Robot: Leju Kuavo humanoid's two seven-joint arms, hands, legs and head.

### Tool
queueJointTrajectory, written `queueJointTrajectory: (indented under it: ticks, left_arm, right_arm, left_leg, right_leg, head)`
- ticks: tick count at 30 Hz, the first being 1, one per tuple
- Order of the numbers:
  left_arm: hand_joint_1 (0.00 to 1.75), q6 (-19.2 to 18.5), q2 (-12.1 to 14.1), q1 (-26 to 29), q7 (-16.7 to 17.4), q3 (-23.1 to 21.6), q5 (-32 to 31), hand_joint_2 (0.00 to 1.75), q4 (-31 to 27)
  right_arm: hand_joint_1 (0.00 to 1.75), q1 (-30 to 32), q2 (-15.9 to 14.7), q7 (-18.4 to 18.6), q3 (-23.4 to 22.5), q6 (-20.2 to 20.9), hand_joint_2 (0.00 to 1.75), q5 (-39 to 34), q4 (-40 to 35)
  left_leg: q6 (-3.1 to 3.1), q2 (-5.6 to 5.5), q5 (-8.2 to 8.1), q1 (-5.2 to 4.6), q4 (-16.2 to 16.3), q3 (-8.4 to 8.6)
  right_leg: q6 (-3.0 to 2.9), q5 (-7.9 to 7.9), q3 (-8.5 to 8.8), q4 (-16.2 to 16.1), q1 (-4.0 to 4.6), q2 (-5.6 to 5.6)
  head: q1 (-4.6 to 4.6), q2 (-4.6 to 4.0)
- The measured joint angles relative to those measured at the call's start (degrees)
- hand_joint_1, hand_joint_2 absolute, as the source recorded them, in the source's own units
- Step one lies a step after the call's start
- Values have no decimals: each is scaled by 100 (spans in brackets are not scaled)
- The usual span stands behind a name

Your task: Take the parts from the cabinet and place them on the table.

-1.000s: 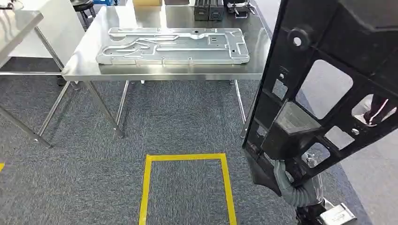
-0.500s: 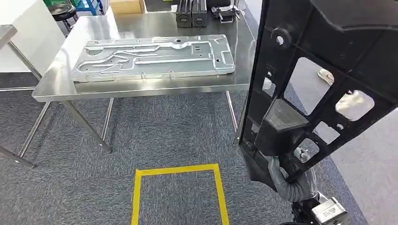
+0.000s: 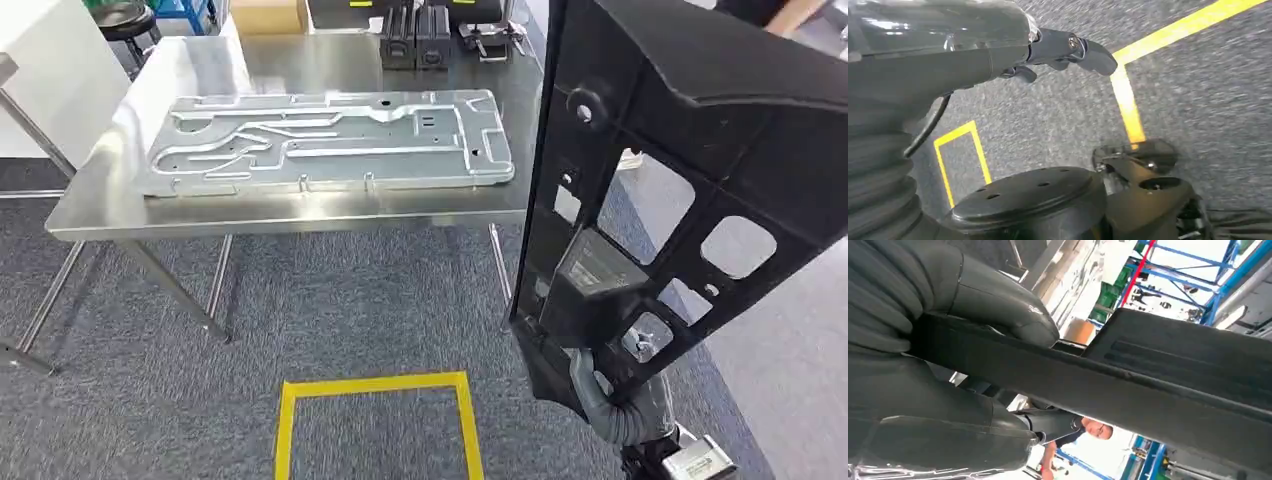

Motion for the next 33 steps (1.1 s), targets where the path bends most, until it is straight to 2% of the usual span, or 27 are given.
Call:
queueJointTrajectory:
  ticks: [1, 3, 4, 6, 7, 8, 10, 11, 12, 13, 14, 15, 16, 17, 18, 20, 21, 22, 24, 25, 26, 27, 28, 29, 30, 31, 33]
  left_arm:
    - [0, 0, -2, -2, 0, 2, 2, 175, 0]
    - [0, 9, 2, -26, 4, 4, -4, 175, 0]
    - [0, 13, 2, -46, 4, 4, -7, 175, 0]
    - [0, 13, 2, -54, 2, 2, -7, 175, 0]
    - [0, 13, 2, -49, 2, 6, 2, 175, 0]
    - [0, 9, 2, -60, -20, 9, 9, 175, 0]
    - [0, 7, 2, -114, -22, 9, -9, 175, 0]
    - [0, 0, 4, -124, -39, 9, -9, 175, 0]
    - [0, -2, 4, -133, -61, 9, -7, 175, 0]
    - [0, -2, 9, -131, -85, 11, -11, 175, 0]
    - [0, 0, 11, -125, -112, 11, -18, 175, 0]
    - [0, 11, 32, -109, -135, 18, -26, 175, 0]
    - [0, 15, 33, -118, -146, 26, -18, 175, 2]
    - [0, 26, 29, -138, -151, 28, -20, 175, 2]
    - [0, 26, 26, -144, -155, 31, -26, 175, 0]
    - [0, 22, 6, -183, -144, 28, -89, 175, 2]
    - [0, 13, 4, -173, -129, 28, -133, 175, 2]
    - [0, -13, 4, -173, -127, 26, -214, 175, 2]
    - [0, -77, 7, -205, -131, -2, -346, 175, 2]
    - [0, -94, 9, -235, -122, -11, -374, 175, 2]
    - [0, -101, 13, -250, -125, -13, -396, 175, 0]
    - [0, -96, 22, -264, -127, -15, -393, 175, 0]
    - [0, -81, 26, -277, -131, -15, -391, 175, 0]
    - [0, -61, 33, -288, -142, -15, -393, 175, 0]
    - [0, -57, 35, -268, -144, -15, -398, 175, 4]
    - [0, -55, 43, -287, -142, -20, -419, 175, 9]
    - [0, -52, 85, -319, -105, -39, -481, 175, 7]
  right_arm:
    - [175, 2, -4, 7, 9, 0, 175, 11, 9]
    - [175, 18, -11, -2, 7, -7, 175, 9, -37]
    - [175, 8, -11, -7, 7, -7, 175, 7, -39]
    - [175, 24, -15, -6, 9, -4, 175, 9, -55]
    - [175, 26, -15, -7, 11, -4, 175, 9, -55]
    - [175, 26, -15, -7, 15, -4, 175, 9, -55]
    - [175, 19, -17, -41, 15, -28, 175, 102, -55]
    - [175, -4, -28, -83, 17, -46, 175, 186, -52]
    - [175, -51, -57, -118, 20, -57, 175, 239, -48]
    - [175, -132, -102, -148, 22, -61, 175, 269, -29]
    - [175, -252, -158, -179, 33, -61, 175, 280, 7]
    - [175, -401, -227, -225, 41, -61, 175, 278, 93]
    - [175, -555, -282, -240, 63, -55, 175, 275, 199]
    - [175, -725, -382, -249, 76, -55, 175, 260, 284]
    - [175, -962, -444, -249, 112, -48, 175, 249, 374]
    - [175, -1674, -668, -224, 278, -37, 175, 303, 846]
    - [175, -2076, -750, -210, 368, -70, 175, 398, 1078]
    - [175, -2593, -804, -207, 532, -277, 175, 696, 1461]
    - [175, -3809, -787, -181, 1086, -902, 175, 1602, 2413]
    - [175, -4302, -714, -153, 1400, -1164, 175, 1964, 2907]
    - [175, -4745, -602, -112, 1697, -1339, 175, 2217, 3422]
    - [175, -5163, -451, -75, 1972, -1466, 175, 2369, 3872]
    - [175, -5555, -262, -17, 2276, -1570, 175, 2492, 4321]
    - [175, -5896, -80, 72, 2575, -1706, 175, 2644, 4730]
    - [175, -6185, 62, 193, 2818, -1856, 175, 2809, 5059]
    - [175, -6441, 231, 364, 3096, -2067, 175, 3082, 5417]
    - [175, -6845, 512, 796, 3579, -2276, 175, 3807, 5834]
  left_leg:
    - [-63, -6, -57, -3, -90, -3]
    - [-153, 7, -14, -13, -161, 169]
    - [-204, 6, 147, -13, 86, 65]
    - [-210, 53, 468, 7, 1247, -578]
    - [-218, 52, 368, 8, 1630, -905]
    - [-251, 52, 109, 7, 1841, -1155]
    - [-265, 53, -602, 3, 1866, -1463]
    - [-253, 53, -788, 2, 1737, -1541]
    - [-229, 53, -729, -2, 1493, -1570]
    - [-185, 54, -439, -8, 1190, -1571]
    - [-113, 63, 147, -35, 831, -1569]
    - [-13, 103, 1002, -63, 466, -1641]
    - [-39, 103, 1112, -93, 401, -1678]
    - [-37, 93, 1100, -122, 384, -1642]
    - [4, 75, 1067, -102, 312, -1626]
    - [53, 79, 1057, -65, 215, -1401]
    - [75, 87, 1046, -65, 177, -1319]
    - [95, 82, 1017, -59, 159, -1270]
    - [93, 119, 924, -68, 159, -1188]
    - [98, 118, 873, -67, 159, -1126]
    - [95, 95, 814, -63, 159, -1051]
    - [85, 71, 750, -60, 159, -963]
    - [66, 45, 676, -60, 159, -864]
    - [40, 26, 597, -60, 159, -767]
    - [9, -4, 525, -58, 144, -752]
    - [-32, -47, 435, -73, 231, -682]
    - [-133, -87, 406, -63, 147, -631]
  right_leg:
    - [-125, -237, 33, 87, 42, 18]
    - [-235, -296, 104, 72, 39, 44]
    - [-289, -347, 193, 49, 40, 61]
    - [-367, -483, 441, -70, 28, 41]
    - [-390, -553, 542, -95, 31, 43]
    - [-396, -631, 645, -108, 36, 48]
    - [-403, -785, 875, -106, 42, 57]
    - [-406, -874, 990, -106, 44, 67]
    - [-400, -982, 1104, -104, 50, 100]
    - [-377, -1062, 1207, -102, 59, 142]
    - [-384, -1142, 1300, -104, 65, 119]
    - [-373, -1204, 1305, -114, 61, 135]
    - [-308, -1249, 1349, -86, 83, 200]
    - [-248, -1296, 1372, -131, 89, 198]
    - [-217, -1259, 1434, -81, 66, 205]
    - [-160, -1186, 1353, 74, 56, 195]
    - [-143, -1114, 1199, 363, 54, 119]
    - [-132, -1122, 904, 795, 57, 110]
    - [-110, -1479, 256, 1530, 44, 94]
    - [-97, -1715, 47, 1681, 45, 84]
    - [-90, -1799, -66, 1639, 45, 82]
    - [-101, -1732, -103, 1442, 41, 79]
    - [-113, -1511, -72, 1085, 36, 79]
    - [-140, -1052, -18, 635, 37, 82]
    - [-186, -313, 11, 180, 44, 87]
    - [-227, -17, -56, -29, 96, 106]
    - [-342, -135, -11, 11, 136, 91]
  head:
    - [7, 0]
    - [-8, 0]
    - [-13, 0]
    - [-15, 0]
    - [-13, 0]
    - [-13, 0]
    - [-13, 0]
    - [-13, 0]
    - [-13, 0]
    - [-13, 0]
    - [-13, 0]
    - [-11, 0]
    - [-13, 0]
    - [-11, 0]
    - [-13, 0]
    - [-11, 0]
    - [-11, 0]
    - [-7, 0]
    - [-9, 0]
    - [-9, 0]
    - [-7, 0]
    - [-9, 0]
    - [-9, 0]
    - [-7, 0]
    - [-4, 0]
    - [-13, 0]
    - [-4, 0]
